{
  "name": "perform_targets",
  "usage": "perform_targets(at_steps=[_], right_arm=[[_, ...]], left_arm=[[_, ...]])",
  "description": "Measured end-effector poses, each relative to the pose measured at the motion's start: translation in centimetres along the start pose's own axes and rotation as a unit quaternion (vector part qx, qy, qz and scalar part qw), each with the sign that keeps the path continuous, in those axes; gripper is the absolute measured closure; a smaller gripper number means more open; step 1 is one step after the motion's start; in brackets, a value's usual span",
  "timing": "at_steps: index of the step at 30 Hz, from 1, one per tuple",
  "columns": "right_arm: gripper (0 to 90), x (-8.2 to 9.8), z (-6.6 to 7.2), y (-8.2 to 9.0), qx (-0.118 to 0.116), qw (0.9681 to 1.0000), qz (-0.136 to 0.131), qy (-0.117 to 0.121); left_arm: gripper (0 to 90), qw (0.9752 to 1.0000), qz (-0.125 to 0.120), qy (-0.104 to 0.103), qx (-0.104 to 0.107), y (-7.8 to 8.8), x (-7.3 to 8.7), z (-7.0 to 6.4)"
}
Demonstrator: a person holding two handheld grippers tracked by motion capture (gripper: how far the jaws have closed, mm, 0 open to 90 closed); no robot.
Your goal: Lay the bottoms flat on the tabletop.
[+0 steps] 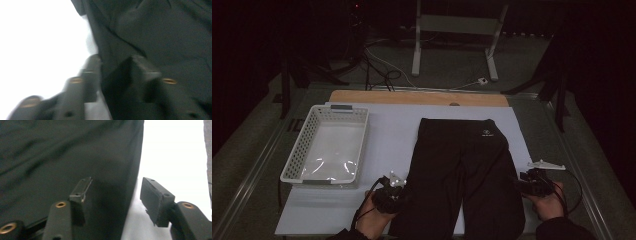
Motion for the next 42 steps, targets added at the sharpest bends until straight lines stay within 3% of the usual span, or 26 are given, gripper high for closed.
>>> perform_targets(at_steps=[3,7,10,13,16,18,22,26,30,32,37,42], right_arm=[[49.9,0.5,-0.4,0.0,0.006,0.9999,0.012,-0.003],[56.2,0.8,-0.4,0.4,0.012,0.9997,0.019,-0.001],[62.8,1.1,-0.1,0.6,0.013,0.9996,0.025,0.006],[73.0,1.3,0.0,0.8,0.011,0.9994,0.033,0.006],[89.1,1.4,-0.2,0.9,0.008,0.9992,0.038,0.003],[89.9,1.3,-0.3,0.9,0.008,0.9993,0.038,0.0],[90.0,1.1,-0.8,0.9,0.031,0.9991,0.03,0.007],[90.0,0.9,-1.6,1.0,0.048,0.9986,0.023,-0.001],[89.6,0.9,-1.6,1.0,0.044,0.9988,0.021,-0.005],[83.5,0.7,-1.4,1.1,0.039,0.9991,0.014,-0.007],[46.7,0.1,-0.3,1.2,0.012,0.9999,-0.003,-0.012],[28.7,-0.7,1.2,1.6,-0.011,0.9995,-0.029,-0.004]], left_arm=[[87.7,0.9995,0.011,0.008,0.03,0.1,0.4,-0.6],[88.3,0.9977,0.019,-0.003,0.065,0.3,0.9,-2.1],[88.1,0.9967,0.021,-0.011,0.078,0.6,1.2,-2.7],[85.8,0.9974,0.014,-0.011,0.069,0.6,1.2,-2.4],[81.2,0.9978,0.0,-0.003,0.066,0.6,0.8,-1.8],[77.6,0.9977,-0.017,-0.006,0.065,0.7,0.4,-1.7],[66.0,0.9964,-0.057,-0.009,0.062,1.2,-0.5,-1.8],[56.9,0.9943,-0.09,-0.015,0.054,1.5,-1.3,-1.6],[47.0,0.9923,-0.113,-0.028,0.043,1.6,-2.1,-1.7],[39.9,0.9914,-0.122,-0.03,0.037,1.7,-2.4,-1.6],[23.1,0.9892,-0.142,-0.032,0.02,1.7,-3.5,-1.3],[11.6,0.9869,-0.157,-0.035,-0.001,1.9,-4.4,-1.1]])
Point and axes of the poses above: each handheld gripper's, and its own axes: y roughly backward along the jaws, x roughly out of its underside, z roughly to its left, the point moved 7 cm from there along -y, roughly forward along the jaws, and after that the axes turned 10 degrees about -y, right-handed, at the moved point
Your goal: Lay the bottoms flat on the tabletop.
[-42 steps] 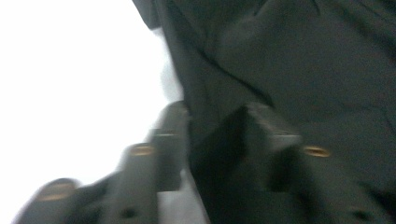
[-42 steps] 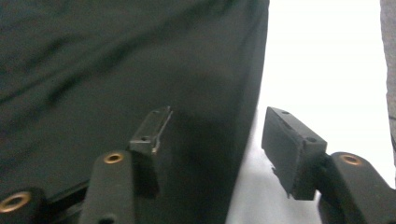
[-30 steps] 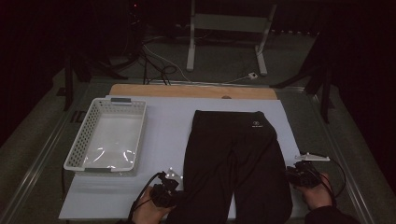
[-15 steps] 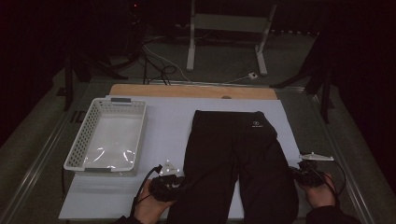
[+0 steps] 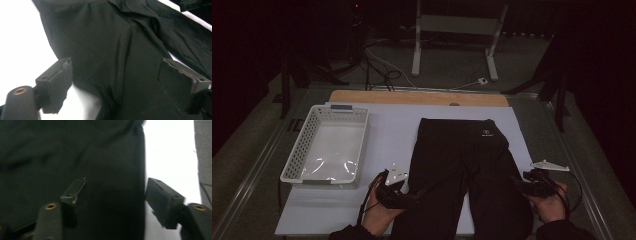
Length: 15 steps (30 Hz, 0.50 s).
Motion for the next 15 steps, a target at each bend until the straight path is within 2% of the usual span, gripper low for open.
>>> perform_targets(at_steps=[4,5,8,11,15], right_arm=[[19.4,-0.4,0.8,0.4,-0.011,0.9999,-0.011,0.002],[14.1,-0.6,1.3,0.6,-0.016,0.9997,-0.016,0.005],[12.3,-0.9,2.4,1.1,-0.038,0.999,-0.022,0.01],[11.8,-1.4,3.6,1.6,-0.046,0.9984,-0.029,0.017],[11.3,-1.7,4.9,1.9,-0.058,0.9974,-0.034,0.027]], left_arm=[[6.1,1.0,-0.007,-0.006,0.0,-0.1,-0.3,0.2],[0.4,1.0,-0.006,-0.006,-0.001,-0.1,-0.3,0.3],[0.0,0.9999,-0.014,-0.008,-0.001,0.0,-0.4,0.5],[0.0,0.9996,-0.015,-0.02,-0.008,0.1,-0.3,0.5],[0.0,0.9996,-0.02,-0.02,-0.006,0.3,-0.3,0.6]])
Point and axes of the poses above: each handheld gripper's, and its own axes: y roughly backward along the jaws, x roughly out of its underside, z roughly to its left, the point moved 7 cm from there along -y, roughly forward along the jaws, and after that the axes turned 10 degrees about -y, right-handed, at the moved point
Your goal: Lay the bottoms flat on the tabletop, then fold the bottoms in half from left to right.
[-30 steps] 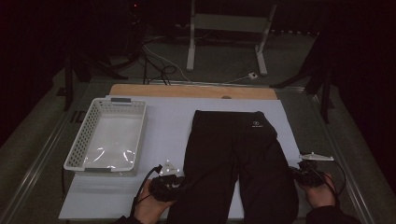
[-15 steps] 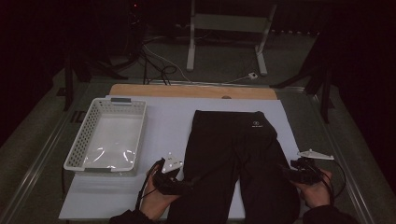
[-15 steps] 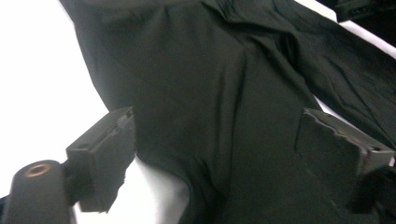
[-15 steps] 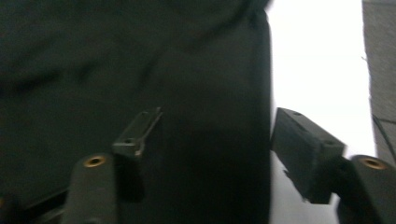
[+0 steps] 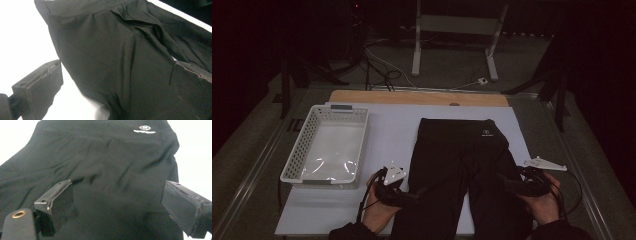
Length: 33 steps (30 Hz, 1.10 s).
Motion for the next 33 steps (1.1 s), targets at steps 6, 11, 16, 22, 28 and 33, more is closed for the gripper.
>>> perform_targets(at_steps=[6,11,16,22,28,33], right_arm=[[10.4,-0.7,1.2,0.1,-0.012,0.9999,0.0,0.0],[10.0,-2.3,2.6,0.3,-0.03,0.9995,-0.006,-0.006],[9.7,-4.4,4.3,0.0,-0.045,0.9989,-0.014,-0.004],[9.7,-6.9,6.9,-0.5,-0.075,0.9967,-0.03,-0.008],[9.7,-9.2,9.9,-1.8,-0.097,0.9946,-0.036,-0.007],[9.9,-10.9,11.7,-3.9,-0.111,0.9932,-0.031,-0.017]], left_arm=[[0.0,1.0,-0.003,-0.002,-0.002,0.0,0.2,0.1],[0.0,1.0,-0.002,0.001,-0.001,-0.2,0.3,0.1],[0.0,1.0,-0.004,0.001,0.0,-0.1,0.3,0.1],[0.0,1.0,0.0,-0.004,-0.001,-0.3,0.4,-0.3],[0.0,1.0,-0.001,-0.003,0.003,-0.4,0.5,-0.5],[0.0,1.0,0.002,-0.008,0.002,-0.4,0.5,-0.5]])
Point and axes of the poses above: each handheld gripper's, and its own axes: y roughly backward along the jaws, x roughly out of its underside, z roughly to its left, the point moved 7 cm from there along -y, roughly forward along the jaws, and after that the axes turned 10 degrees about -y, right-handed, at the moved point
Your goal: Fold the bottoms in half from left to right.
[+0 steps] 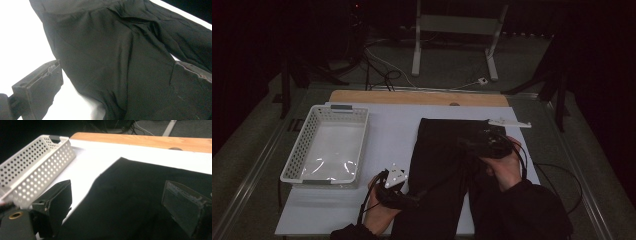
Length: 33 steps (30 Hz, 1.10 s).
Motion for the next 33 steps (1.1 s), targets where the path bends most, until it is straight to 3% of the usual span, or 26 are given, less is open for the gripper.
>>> perform_targets(at_steps=[9,12,21,24,33], right_arm=[[11.7,-1.4,1.5,-4.4,-0.018,0.9995,-0.003,-0.025],[11.6,-1.7,2.3,-5.5,-0.03,0.9992,-0.011,-0.024],[11.3,-2.2,4.0,-8.7,-0.032,0.9992,-0.006,-0.025],[13.5,-2.1,3.9,-10.2,-0.028,0.9992,0.0,-0.03],[25.8,-0.4,1.9,-15.5,0.015,0.9977,0.046,-0.047]], left_arm=[[0.0,1.0,-0.002,0.0,-0.001,0.0,0.0,0.1],[0.0,1.0,-0.002,-0.002,-0.001,0.0,0.0,0.1],[0.0,1.0,-0.004,0.0,0.0,0.1,-0.1,0.1],[0.0,1.0,-0.006,-0.001,0.0,0.1,-0.1,0.1],[0.0,0.9999,-0.011,0.0,-0.004,0.5,-0.3,0.4]])
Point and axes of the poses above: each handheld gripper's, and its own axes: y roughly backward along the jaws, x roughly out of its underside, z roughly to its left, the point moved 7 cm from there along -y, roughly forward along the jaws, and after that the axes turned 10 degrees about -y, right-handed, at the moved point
